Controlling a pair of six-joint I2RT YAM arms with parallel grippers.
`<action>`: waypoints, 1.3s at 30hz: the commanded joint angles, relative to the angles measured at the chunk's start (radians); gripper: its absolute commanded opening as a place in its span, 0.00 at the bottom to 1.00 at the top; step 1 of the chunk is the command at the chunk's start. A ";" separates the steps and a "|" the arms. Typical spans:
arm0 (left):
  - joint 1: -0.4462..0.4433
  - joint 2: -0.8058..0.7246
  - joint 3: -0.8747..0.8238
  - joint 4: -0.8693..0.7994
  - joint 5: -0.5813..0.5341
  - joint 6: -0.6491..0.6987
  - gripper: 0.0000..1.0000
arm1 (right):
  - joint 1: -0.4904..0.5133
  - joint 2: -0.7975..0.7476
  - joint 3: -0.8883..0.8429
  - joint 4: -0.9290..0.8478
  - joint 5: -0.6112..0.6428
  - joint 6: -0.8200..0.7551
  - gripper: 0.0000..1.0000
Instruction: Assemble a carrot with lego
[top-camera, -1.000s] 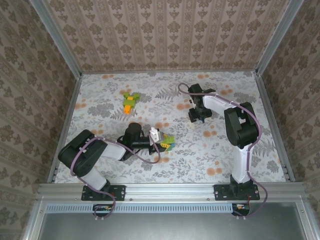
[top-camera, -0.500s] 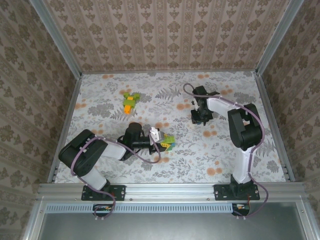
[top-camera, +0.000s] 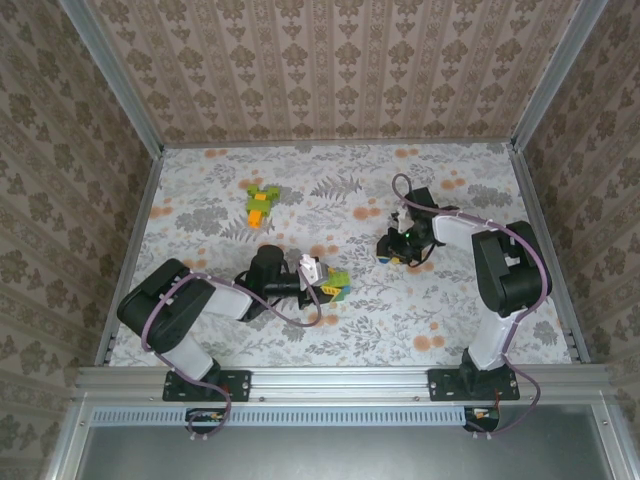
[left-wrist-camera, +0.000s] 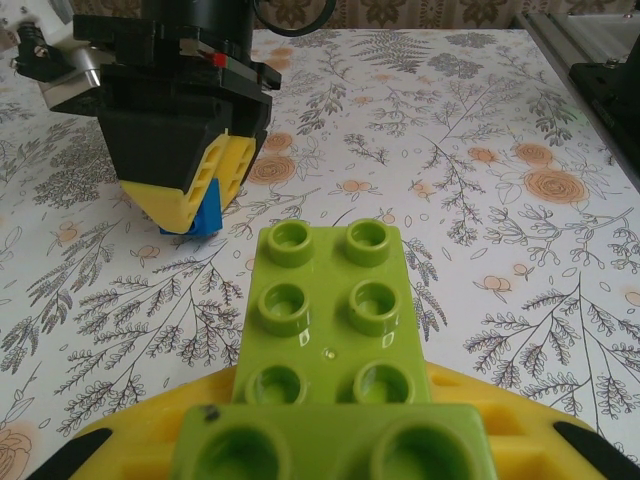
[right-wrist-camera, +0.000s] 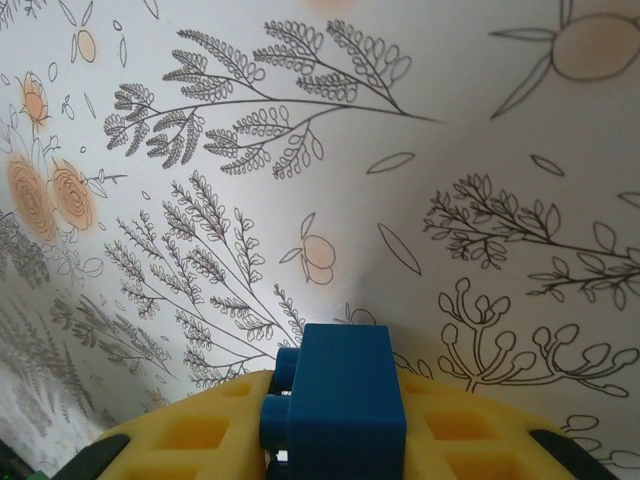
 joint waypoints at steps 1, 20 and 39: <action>-0.002 0.035 -0.008 -0.101 -0.041 0.031 0.28 | -0.016 -0.038 -0.022 0.025 -0.052 0.033 0.33; -0.001 0.042 -0.002 -0.109 -0.045 0.033 0.28 | -0.020 -0.111 -0.003 -0.106 0.093 -0.042 0.45; -0.001 0.043 -0.002 -0.108 -0.046 0.033 0.28 | 0.049 -0.108 0.117 -0.236 0.164 -0.056 0.47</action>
